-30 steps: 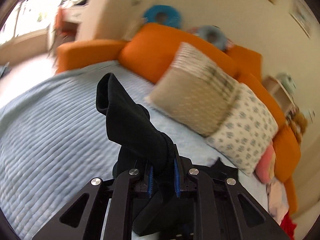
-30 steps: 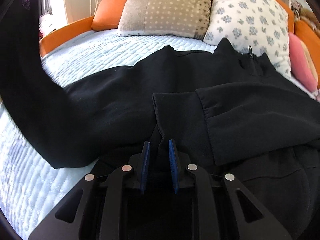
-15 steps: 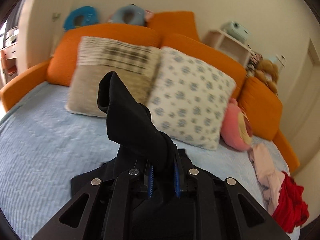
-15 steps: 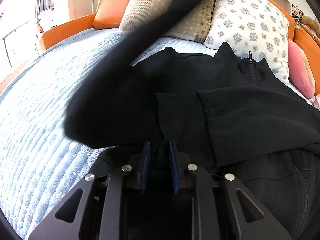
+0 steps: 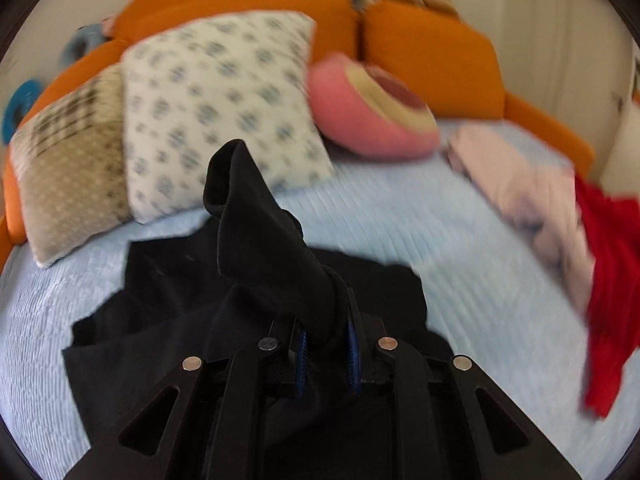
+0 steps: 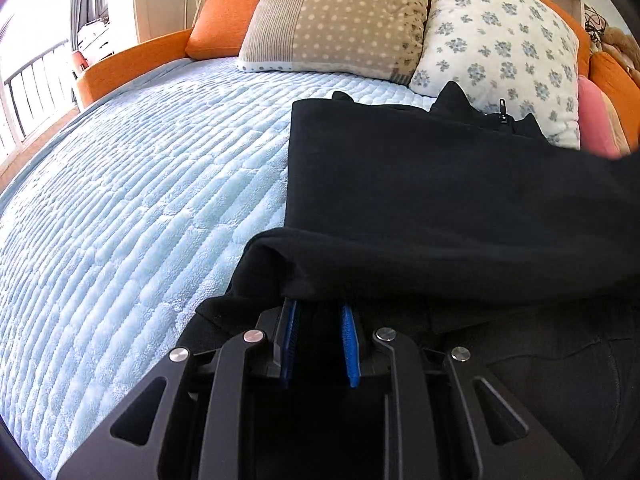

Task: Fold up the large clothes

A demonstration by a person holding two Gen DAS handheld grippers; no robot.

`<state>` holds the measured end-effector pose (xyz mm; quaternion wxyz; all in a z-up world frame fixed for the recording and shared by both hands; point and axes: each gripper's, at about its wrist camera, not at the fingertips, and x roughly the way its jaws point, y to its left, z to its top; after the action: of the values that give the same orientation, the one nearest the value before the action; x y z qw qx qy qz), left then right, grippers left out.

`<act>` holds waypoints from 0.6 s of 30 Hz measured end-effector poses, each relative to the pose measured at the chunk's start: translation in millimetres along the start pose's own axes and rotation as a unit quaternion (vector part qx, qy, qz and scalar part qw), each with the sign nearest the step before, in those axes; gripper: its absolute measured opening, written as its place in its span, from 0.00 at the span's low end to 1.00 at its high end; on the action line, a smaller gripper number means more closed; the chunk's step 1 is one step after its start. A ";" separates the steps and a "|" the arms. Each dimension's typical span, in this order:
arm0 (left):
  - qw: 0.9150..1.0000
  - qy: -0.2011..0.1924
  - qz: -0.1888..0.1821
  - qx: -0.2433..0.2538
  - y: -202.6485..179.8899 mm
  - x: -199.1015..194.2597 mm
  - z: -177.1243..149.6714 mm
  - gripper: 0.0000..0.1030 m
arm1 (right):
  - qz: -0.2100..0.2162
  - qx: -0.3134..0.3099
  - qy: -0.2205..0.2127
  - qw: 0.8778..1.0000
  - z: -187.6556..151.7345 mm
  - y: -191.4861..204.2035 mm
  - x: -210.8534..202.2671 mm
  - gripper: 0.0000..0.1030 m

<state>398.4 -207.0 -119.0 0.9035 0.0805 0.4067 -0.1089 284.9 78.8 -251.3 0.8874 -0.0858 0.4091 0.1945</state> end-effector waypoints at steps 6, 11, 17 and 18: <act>0.999 0.029 -0.005 0.033 -33.8 28.7 -29.3 0.20 | -0.005 -0.004 0.000 1.000 2.1 0.4 4.0 0.21; 0.996 0.069 -0.007 0.053 -49.6 57.6 -54.9 0.21 | -0.006 -0.006 0.000 1.000 0.4 7.0 2.1 0.21; 0.985 0.080 0.048 0.143 -75.4 65.2 -72.0 0.30 | -0.011 -0.010 0.001 1.000 -0.1 10.4 2.1 0.21; 0.985 0.087 0.051 0.140 -74.3 63.1 -69.1 0.36 | -0.015 -0.013 0.000 1.000 -0.1 11.8 2.4 0.21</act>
<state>370.1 -270.7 -216.0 0.8488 0.2359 0.4599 -0.1108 281.3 90.2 -253.0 0.8888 -0.1036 0.4056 0.1867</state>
